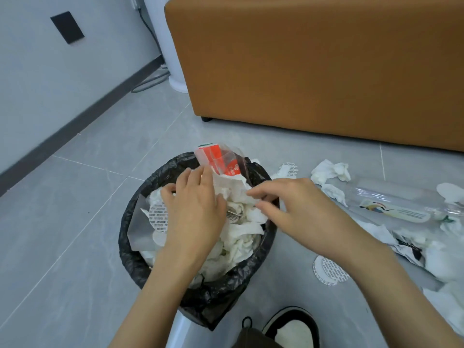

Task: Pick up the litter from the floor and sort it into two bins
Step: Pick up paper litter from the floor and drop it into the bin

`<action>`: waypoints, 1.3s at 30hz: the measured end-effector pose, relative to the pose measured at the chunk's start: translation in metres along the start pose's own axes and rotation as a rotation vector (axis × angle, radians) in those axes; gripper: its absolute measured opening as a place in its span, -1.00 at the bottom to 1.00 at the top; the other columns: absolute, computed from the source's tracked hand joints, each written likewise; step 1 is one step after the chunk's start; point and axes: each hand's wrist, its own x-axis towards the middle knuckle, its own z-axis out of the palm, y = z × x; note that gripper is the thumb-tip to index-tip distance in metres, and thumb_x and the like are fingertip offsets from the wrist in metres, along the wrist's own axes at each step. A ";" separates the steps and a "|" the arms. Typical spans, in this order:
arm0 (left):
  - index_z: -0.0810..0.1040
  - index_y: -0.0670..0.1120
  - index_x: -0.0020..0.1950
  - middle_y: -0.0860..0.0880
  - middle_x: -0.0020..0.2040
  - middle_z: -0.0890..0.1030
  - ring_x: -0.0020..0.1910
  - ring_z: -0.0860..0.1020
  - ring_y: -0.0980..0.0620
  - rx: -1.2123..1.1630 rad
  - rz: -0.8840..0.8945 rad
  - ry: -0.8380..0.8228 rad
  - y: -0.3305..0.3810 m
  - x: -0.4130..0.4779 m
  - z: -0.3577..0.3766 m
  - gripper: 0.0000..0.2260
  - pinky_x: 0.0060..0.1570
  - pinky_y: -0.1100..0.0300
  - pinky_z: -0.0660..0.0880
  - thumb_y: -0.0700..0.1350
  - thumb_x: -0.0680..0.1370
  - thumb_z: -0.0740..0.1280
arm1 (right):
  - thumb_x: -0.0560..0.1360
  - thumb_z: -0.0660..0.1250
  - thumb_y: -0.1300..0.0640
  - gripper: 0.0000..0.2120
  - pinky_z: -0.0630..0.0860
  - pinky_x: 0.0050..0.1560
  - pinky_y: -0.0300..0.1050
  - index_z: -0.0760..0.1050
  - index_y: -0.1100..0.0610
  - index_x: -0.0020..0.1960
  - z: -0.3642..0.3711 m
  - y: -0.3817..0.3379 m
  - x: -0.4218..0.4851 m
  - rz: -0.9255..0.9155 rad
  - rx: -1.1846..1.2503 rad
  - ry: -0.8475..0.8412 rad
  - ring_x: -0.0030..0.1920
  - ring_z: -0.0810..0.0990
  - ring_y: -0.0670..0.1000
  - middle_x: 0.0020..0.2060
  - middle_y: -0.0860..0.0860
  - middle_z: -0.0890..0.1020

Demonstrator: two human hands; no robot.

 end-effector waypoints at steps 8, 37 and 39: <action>0.41 -0.17 0.37 -0.10 0.30 0.50 0.28 0.43 -0.09 -0.198 0.201 0.145 0.058 0.006 -0.010 -0.58 0.36 -0.08 0.30 -0.22 0.50 0.25 | 0.54 0.27 0.13 -0.79 0.43 -0.02 -0.34 0.58 -0.09 0.09 -0.003 0.050 -0.025 0.213 0.109 0.182 -0.10 0.55 -0.22 -0.11 -0.23 0.61; 0.11 -0.03 0.53 -0.03 0.55 0.03 0.47 0.15 -0.10 -0.087 0.488 -0.746 0.158 -0.011 0.179 -0.50 0.39 0.03 0.23 -0.16 0.60 0.13 | 0.42 0.35 -0.05 -0.47 0.41 0.10 -0.07 0.31 0.00 0.34 0.086 0.181 -0.139 0.747 -0.203 -0.036 0.30 0.27 0.04 0.28 -0.02 0.30; 0.11 0.03 0.53 0.00 0.56 -0.01 0.50 0.08 -0.08 -0.099 0.566 -0.783 0.172 -0.008 0.189 -0.49 0.41 0.03 0.20 -0.11 0.61 0.18 | 0.38 0.39 -0.04 -0.48 0.39 0.11 -0.08 0.32 0.05 0.28 0.079 0.189 -0.152 0.838 -0.171 -0.017 0.27 0.29 0.05 0.23 -0.01 0.32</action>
